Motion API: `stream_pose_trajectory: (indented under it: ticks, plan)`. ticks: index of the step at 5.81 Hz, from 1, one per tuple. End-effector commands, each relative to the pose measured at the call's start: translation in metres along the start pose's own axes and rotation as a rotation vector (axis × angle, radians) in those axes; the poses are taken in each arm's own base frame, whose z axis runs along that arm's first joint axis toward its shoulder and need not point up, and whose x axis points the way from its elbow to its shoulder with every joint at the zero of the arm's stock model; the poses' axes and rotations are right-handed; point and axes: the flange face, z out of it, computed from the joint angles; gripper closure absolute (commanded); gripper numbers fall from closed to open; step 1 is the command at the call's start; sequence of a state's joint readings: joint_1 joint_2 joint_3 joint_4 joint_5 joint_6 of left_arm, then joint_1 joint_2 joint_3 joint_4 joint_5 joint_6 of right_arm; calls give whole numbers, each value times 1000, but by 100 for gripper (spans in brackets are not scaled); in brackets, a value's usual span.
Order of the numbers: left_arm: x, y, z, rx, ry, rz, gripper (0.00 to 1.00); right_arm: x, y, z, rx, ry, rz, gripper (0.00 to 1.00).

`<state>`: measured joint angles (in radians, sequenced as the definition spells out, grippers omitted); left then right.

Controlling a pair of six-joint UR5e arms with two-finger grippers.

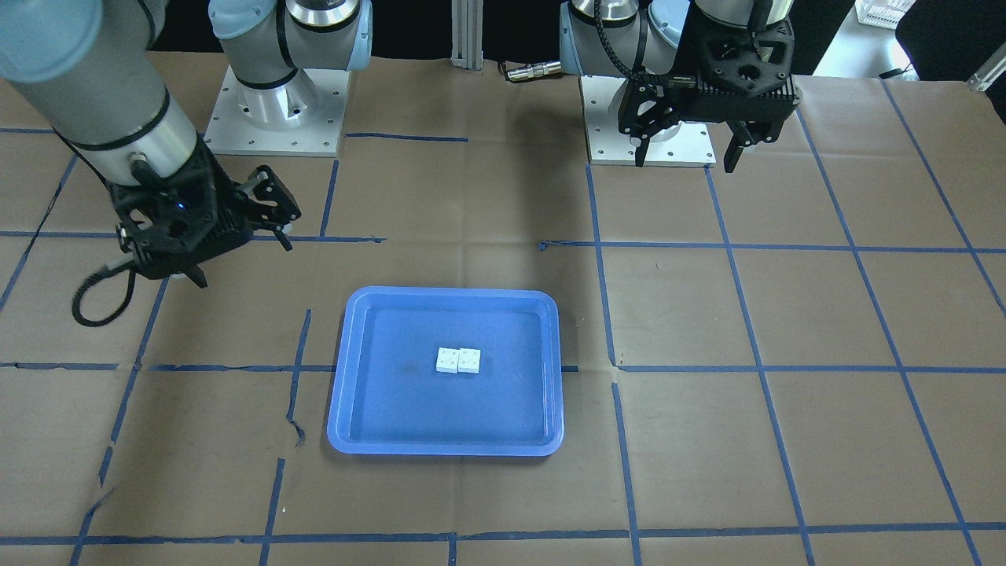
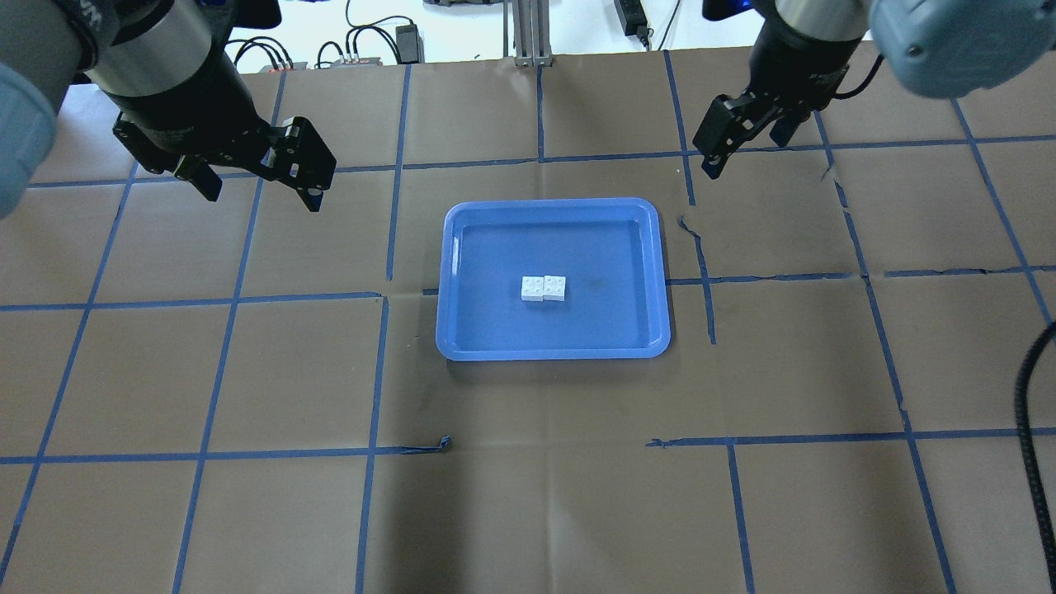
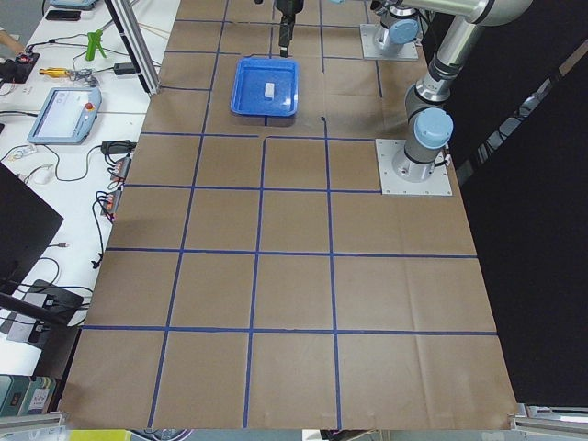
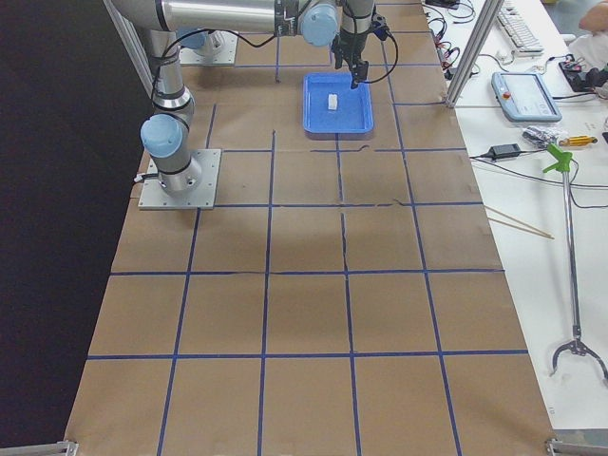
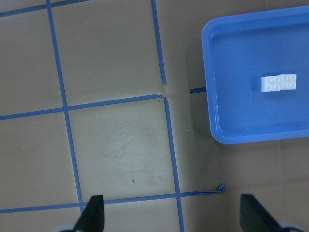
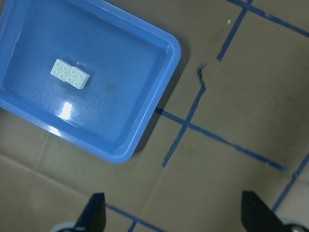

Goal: Assemble white blocks and place on blue tray

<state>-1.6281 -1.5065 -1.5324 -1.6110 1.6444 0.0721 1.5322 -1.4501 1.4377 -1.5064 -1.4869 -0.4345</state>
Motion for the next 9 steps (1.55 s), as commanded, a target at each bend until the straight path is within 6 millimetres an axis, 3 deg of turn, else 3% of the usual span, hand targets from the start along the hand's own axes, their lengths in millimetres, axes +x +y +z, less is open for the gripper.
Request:
stream_pose_trajectory:
  ticks: [1, 2, 3, 4, 7, 9]
  plan:
    - [0, 1, -1, 0, -2, 1, 1, 17, 54, -67, -52, -27, 181, 0]
    - [0, 1, -1, 0, -2, 1, 1, 11, 61, -91, -44, -1, 324, 0]
    - [0, 1, -1, 2, 0, 1, 1, -9, 57, -90, -48, 8, 417, 0]
    - [0, 2, 0, -3, -1, 1, 1, -39, 50, -77, -66, 14, 441, 0]
    - [-8, -1, 5, -14, 17, -22, 1, -28, 33, -28, -59, 86, 463, 0]
    - [-11, -2, 10, -22, 38, -38, 1, -28, 34, -30, -35, 94, 465, 0]
